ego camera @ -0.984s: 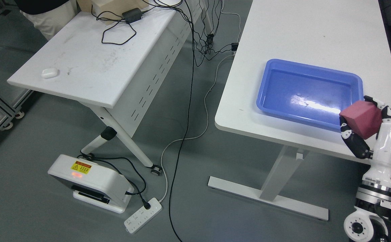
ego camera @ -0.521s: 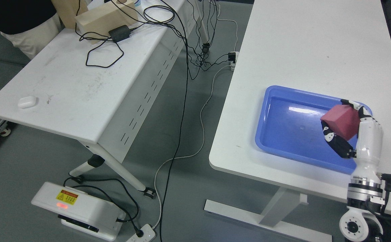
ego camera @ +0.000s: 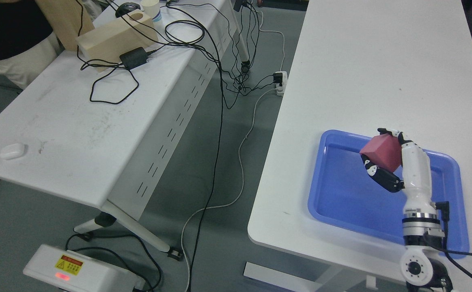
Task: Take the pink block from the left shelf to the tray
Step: 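Lower the pink cube into the blue tray with the right hand, then open the right hand and release the cube in the blue tray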
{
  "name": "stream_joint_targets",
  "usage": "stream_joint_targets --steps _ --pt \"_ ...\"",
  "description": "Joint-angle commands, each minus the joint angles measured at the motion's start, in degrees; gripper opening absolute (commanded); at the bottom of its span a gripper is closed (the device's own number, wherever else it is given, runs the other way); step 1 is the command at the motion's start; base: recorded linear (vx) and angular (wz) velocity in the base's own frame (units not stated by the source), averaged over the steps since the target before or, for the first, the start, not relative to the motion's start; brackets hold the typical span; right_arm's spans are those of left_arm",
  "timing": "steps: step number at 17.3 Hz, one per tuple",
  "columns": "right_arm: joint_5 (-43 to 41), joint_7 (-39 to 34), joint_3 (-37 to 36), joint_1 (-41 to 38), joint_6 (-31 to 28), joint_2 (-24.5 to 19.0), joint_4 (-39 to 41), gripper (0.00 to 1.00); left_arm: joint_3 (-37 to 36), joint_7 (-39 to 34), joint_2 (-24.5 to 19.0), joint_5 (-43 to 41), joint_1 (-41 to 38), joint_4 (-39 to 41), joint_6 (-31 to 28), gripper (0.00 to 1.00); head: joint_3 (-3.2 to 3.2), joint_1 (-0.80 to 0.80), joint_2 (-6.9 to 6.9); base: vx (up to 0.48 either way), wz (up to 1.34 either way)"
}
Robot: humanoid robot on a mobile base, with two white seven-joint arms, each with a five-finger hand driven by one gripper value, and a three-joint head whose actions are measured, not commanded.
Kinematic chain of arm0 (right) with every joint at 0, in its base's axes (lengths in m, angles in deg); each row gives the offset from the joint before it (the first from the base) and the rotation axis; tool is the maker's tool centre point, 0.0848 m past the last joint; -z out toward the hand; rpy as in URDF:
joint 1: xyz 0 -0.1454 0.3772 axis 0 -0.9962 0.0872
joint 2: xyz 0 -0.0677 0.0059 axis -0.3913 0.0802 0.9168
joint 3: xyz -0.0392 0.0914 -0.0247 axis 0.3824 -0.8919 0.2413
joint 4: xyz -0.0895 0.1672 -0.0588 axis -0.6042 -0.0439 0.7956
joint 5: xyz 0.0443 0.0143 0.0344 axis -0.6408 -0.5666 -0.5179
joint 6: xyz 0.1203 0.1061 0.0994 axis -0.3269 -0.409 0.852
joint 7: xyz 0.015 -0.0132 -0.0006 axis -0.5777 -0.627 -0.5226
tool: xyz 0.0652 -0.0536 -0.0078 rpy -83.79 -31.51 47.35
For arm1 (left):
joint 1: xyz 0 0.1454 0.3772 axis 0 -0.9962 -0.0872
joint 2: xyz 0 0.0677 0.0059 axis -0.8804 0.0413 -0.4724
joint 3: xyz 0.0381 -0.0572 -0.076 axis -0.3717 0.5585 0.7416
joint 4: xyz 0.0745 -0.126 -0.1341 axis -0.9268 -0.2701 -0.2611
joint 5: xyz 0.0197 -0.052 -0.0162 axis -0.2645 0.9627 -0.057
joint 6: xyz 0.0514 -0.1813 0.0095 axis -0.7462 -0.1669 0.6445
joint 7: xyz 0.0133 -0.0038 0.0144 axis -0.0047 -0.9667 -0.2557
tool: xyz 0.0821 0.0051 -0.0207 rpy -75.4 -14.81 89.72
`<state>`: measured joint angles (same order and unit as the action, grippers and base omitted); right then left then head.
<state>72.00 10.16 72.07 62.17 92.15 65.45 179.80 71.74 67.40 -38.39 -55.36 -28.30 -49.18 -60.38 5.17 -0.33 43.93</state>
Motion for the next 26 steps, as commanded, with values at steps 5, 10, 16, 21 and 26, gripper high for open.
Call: stream_joint_targets --steps 5,10,16,21,26 --pt "-1.8 -2.2 0.4 0.6 -6.6 1.0 -1.4 0.64 0.0 0.0 -1.0 -0.1 -0.5 0.0 0.0 1.00 0.00 0.00 0.00 0.071 0.06" --pt "-4.8 -2.2 -1.6 0.6 -7.3 1.0 -1.4 0.78 0.0 0.0 -1.0 -0.1 -0.5 0.0 0.0 1.00 0.00 0.00 0.00 -0.012 -0.03" --pt "-10.4 -2.3 -3.1 0.6 -7.3 1.0 -1.4 0.87 0.0 0.0 -1.0 -0.1 -0.5 0.0 0.0 1.00 0.00 0.00 0.00 -0.004 0.00" --pt "-23.2 -2.5 -5.6 0.6 -4.1 1.0 -1.2 1.00 0.0 0.0 -1.0 -0.1 -0.5 0.0 0.0 1.00 0.00 0.00 0.00 0.000 0.00" --pt "-36.9 -1.4 -8.6 0.4 1.4 1.0 -1.2 1.00 0.0 0.0 -1.0 -0.1 -0.5 0.0 0.0 1.00 0.00 0.00 0.00 0.000 0.00"
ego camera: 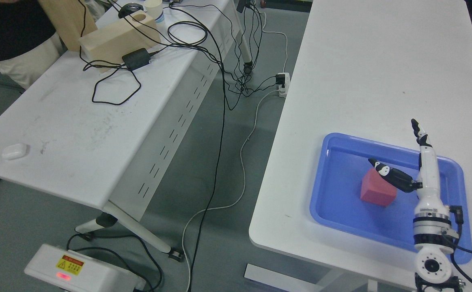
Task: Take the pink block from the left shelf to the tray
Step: 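Open the right hand and release the cube in the blue tray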
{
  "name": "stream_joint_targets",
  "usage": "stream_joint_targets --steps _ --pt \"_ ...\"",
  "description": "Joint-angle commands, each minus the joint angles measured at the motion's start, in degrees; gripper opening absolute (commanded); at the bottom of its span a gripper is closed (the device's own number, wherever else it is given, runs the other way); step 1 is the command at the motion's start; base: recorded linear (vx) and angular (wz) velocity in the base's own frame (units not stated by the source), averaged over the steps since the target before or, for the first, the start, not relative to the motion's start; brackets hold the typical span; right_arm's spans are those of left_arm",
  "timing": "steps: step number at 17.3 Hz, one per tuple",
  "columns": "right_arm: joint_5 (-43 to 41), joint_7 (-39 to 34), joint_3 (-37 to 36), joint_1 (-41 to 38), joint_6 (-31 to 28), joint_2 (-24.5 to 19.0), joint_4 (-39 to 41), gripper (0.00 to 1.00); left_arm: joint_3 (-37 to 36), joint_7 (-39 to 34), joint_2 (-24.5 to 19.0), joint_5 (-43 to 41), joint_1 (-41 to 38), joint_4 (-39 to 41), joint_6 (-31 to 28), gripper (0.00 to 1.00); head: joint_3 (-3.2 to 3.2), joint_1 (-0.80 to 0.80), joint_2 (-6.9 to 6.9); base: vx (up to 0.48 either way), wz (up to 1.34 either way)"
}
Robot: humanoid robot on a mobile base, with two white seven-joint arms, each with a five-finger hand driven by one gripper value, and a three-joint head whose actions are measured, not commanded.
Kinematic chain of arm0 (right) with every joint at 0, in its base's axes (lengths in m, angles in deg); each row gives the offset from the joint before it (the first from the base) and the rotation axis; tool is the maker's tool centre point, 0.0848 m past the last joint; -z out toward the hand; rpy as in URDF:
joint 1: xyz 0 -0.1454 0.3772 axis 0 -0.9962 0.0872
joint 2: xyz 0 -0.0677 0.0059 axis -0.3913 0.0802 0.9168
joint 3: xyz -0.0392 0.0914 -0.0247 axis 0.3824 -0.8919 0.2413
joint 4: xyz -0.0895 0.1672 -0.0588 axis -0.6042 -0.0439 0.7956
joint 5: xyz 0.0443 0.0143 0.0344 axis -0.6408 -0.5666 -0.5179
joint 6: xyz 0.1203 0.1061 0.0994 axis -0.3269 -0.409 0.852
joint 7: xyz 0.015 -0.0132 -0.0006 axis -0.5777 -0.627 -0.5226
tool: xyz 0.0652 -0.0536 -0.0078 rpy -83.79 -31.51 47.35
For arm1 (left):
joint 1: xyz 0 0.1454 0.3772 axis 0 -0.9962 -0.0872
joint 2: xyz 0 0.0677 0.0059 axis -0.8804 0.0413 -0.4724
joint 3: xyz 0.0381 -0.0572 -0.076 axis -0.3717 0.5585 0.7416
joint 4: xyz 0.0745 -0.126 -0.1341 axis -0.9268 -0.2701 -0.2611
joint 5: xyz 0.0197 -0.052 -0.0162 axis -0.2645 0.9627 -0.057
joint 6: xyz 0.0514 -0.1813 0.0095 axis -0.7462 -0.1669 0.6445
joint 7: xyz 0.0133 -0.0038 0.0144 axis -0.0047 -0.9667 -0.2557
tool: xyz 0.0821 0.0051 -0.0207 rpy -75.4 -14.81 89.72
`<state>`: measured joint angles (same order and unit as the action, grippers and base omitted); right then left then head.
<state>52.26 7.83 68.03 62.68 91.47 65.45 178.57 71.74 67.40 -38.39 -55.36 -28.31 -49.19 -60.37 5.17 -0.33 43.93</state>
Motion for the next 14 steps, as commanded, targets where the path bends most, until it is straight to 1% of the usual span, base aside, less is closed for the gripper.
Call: stream_joint_targets --steps 1,3,8,14 --pt "-19.1 1.0 -5.6 -0.1 2.3 1.0 0.0 1.00 0.0 0.0 -1.0 -0.1 -0.5 0.0 0.0 1.00 0.00 0.00 0.00 0.000 0.00" --pt "-20.5 1.0 -6.8 -0.1 2.4 1.0 0.0 1.00 0.0 0.0 -1.0 -0.1 -0.5 0.0 0.0 1.00 0.00 0.00 0.00 -0.019 0.00" --pt "-20.6 1.1 -6.8 -0.3 2.2 1.0 0.0 1.00 0.0 0.0 -1.0 -0.1 -0.5 0.0 0.0 1.00 0.00 0.00 0.00 -0.044 -0.01" --pt "-20.6 2.0 -6.8 -0.4 2.1 1.0 0.0 1.00 0.0 0.0 -1.0 -0.1 -0.5 0.0 0.0 1.00 0.00 0.00 0.00 -0.115 -0.07"
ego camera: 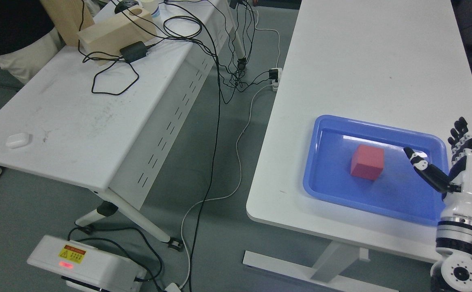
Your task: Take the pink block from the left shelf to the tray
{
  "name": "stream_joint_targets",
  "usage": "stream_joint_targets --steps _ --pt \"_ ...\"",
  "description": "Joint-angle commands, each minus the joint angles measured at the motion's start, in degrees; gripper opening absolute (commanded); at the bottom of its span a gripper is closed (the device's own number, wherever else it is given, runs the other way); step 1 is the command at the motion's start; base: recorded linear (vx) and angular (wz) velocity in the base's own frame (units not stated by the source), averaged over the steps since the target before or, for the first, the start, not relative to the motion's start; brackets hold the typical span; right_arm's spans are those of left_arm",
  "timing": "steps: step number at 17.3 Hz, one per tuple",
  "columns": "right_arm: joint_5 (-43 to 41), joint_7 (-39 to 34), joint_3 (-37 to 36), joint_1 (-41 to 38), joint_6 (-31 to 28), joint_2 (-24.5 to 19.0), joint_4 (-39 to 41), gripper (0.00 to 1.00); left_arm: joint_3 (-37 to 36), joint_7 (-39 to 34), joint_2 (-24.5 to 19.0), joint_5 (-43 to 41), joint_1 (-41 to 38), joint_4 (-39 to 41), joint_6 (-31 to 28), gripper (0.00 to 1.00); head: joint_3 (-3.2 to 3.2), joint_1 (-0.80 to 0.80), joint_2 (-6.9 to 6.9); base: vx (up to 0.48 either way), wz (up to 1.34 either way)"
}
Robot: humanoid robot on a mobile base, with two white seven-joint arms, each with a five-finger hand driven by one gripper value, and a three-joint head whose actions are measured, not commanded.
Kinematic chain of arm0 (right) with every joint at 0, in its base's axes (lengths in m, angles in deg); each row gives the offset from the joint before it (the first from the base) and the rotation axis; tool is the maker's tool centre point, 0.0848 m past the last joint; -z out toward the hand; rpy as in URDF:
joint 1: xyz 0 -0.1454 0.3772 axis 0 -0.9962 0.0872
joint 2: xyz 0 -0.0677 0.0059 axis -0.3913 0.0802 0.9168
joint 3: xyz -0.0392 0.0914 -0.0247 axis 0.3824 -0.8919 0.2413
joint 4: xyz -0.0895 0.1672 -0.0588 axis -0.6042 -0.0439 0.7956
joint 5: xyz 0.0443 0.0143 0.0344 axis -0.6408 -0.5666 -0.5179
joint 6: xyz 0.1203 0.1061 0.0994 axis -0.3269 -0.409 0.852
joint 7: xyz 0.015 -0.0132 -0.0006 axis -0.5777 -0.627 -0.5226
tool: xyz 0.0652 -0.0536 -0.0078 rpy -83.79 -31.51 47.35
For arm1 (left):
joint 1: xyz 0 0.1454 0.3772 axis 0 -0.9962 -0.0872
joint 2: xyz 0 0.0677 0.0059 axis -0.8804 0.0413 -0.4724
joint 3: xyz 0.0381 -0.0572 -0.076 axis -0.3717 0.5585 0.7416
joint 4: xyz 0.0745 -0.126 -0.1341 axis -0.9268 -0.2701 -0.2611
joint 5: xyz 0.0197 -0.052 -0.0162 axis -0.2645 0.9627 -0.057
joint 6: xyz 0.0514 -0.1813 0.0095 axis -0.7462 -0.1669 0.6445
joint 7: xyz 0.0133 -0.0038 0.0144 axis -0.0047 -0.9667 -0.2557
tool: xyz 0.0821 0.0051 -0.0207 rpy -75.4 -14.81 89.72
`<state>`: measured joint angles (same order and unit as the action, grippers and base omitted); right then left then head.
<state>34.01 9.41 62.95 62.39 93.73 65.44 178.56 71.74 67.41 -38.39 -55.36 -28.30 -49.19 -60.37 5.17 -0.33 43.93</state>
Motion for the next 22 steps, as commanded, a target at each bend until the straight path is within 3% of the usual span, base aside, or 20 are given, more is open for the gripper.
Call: stream_joint_targets --steps 1,3,9,22 --pt "-2.4 0.3 -1.7 -0.1 -0.3 1.0 0.0 1.00 0.0 0.0 -1.0 -0.1 -0.5 0.0 0.0 1.00 0.00 0.00 0.00 -0.185 -0.15" --pt "-2.3 0.3 -1.7 -0.1 -1.3 1.0 0.0 1.00 0.0 0.0 -1.0 -0.1 -0.5 0.0 0.0 1.00 0.00 0.00 0.00 -0.194 -0.18" --pt "-2.3 -1.9 -1.1 0.2 -11.7 1.0 -0.5 1.00 0.0 0.0 -1.0 -0.1 -0.5 0.0 0.0 1.00 0.00 0.00 0.00 -0.217 -0.14" --pt "-2.3 -2.5 -0.2 0.4 -12.0 1.0 -1.2 1.00 0.0 0.0 -1.0 -0.1 -0.5 0.0 0.0 1.00 0.00 0.00 0.00 -0.189 -0.05"
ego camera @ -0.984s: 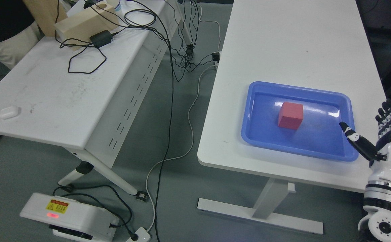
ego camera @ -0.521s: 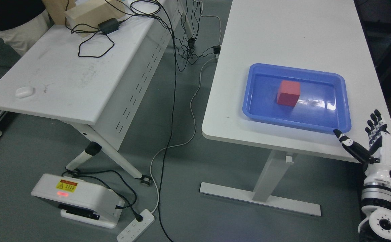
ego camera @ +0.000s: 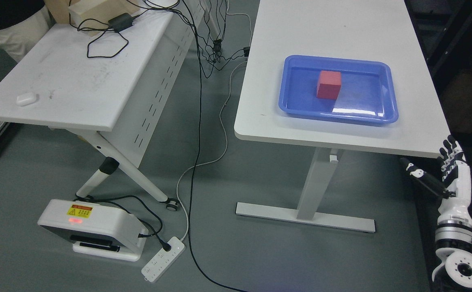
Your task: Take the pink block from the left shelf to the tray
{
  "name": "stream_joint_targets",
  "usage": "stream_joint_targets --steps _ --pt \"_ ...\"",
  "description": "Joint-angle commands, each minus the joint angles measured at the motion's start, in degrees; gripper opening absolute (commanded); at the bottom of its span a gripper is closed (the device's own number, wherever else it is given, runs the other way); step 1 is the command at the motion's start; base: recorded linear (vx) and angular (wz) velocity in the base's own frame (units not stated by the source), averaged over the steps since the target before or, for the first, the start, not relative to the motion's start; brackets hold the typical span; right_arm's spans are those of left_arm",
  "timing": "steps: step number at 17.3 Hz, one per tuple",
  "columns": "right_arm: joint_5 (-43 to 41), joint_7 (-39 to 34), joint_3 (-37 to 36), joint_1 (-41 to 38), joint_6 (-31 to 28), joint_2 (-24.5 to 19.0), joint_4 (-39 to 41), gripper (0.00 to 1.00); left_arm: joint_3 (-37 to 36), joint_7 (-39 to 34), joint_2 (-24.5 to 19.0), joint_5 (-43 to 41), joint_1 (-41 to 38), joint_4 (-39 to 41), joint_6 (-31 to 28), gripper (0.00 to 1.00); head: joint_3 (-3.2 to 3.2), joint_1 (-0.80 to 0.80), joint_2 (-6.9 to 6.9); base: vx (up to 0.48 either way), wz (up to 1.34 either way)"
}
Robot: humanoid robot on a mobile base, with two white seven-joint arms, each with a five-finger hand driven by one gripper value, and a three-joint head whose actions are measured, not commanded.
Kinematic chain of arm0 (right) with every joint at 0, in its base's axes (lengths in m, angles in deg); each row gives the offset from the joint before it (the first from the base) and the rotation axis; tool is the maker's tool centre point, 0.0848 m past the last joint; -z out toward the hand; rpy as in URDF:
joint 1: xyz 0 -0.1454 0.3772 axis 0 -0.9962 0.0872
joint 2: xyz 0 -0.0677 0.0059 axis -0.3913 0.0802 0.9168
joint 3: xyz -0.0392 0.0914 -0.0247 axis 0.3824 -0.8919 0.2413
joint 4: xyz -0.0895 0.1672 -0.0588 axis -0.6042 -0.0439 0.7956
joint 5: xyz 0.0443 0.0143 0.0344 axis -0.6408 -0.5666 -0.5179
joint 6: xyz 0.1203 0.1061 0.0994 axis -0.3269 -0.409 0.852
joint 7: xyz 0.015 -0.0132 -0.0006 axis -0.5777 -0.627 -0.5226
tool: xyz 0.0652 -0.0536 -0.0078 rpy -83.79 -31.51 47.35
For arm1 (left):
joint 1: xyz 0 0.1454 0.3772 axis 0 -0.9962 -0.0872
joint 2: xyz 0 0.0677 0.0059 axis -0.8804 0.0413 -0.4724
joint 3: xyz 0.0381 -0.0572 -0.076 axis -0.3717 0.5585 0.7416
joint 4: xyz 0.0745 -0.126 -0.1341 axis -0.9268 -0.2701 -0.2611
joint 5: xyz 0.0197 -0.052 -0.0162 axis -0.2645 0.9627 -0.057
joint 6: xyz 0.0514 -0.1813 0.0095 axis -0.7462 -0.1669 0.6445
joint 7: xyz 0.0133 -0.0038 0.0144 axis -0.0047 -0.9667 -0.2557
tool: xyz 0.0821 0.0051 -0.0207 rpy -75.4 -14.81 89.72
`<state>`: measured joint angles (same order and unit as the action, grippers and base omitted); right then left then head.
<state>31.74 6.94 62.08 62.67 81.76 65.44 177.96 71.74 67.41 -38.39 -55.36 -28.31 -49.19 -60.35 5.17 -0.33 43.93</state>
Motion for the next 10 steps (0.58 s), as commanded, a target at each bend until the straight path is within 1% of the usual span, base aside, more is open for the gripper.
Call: stream_joint_targets --steps 1,10 --pt "0.0 -0.1 0.8 0.1 0.0 1.0 -0.7 1.00 0.0 0.0 -1.0 -0.1 -0.5 0.0 0.0 1.00 0.00 0.00 0.00 -0.124 -0.04" --pt "0.0 -0.1 0.9 0.1 0.1 1.0 -1.1 1.00 0.0 0.0 -1.0 -0.1 -0.5 0.0 0.0 1.00 0.00 0.00 0.00 -0.086 0.00"
